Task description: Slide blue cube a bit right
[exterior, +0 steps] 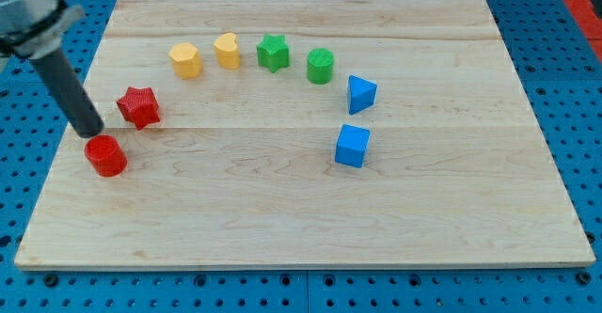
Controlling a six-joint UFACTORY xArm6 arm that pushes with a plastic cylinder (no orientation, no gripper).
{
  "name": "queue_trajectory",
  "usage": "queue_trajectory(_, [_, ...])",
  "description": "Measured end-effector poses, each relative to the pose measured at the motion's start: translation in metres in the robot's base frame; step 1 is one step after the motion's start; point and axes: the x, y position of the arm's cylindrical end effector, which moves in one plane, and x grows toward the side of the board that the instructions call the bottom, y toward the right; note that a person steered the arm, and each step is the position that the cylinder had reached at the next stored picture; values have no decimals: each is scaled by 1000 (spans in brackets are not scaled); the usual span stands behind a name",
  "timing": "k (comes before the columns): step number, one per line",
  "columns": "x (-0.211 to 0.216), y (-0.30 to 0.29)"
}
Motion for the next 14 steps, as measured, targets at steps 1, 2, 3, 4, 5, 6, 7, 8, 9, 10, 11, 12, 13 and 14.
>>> queue_trajectory(1, [15, 9])
queue_trajectory(2, [-2, -28])
queue_trajectory(3, [-4, -64])
queue_trajectory(4, [-4, -64])
queue_trajectory(5, [-4, -64])
queue_trajectory(6, [-4, -64])
queue_trajectory(7, [-3, -29])
queue_trajectory(8, [10, 7])
queue_trajectory(9, [11, 9])
queue_trajectory(10, [11, 10])
queue_trajectory(11, [11, 10])
queue_trajectory(12, [11, 10])
queue_trajectory(13, [11, 26])
queue_trajectory(14, [1, 79])
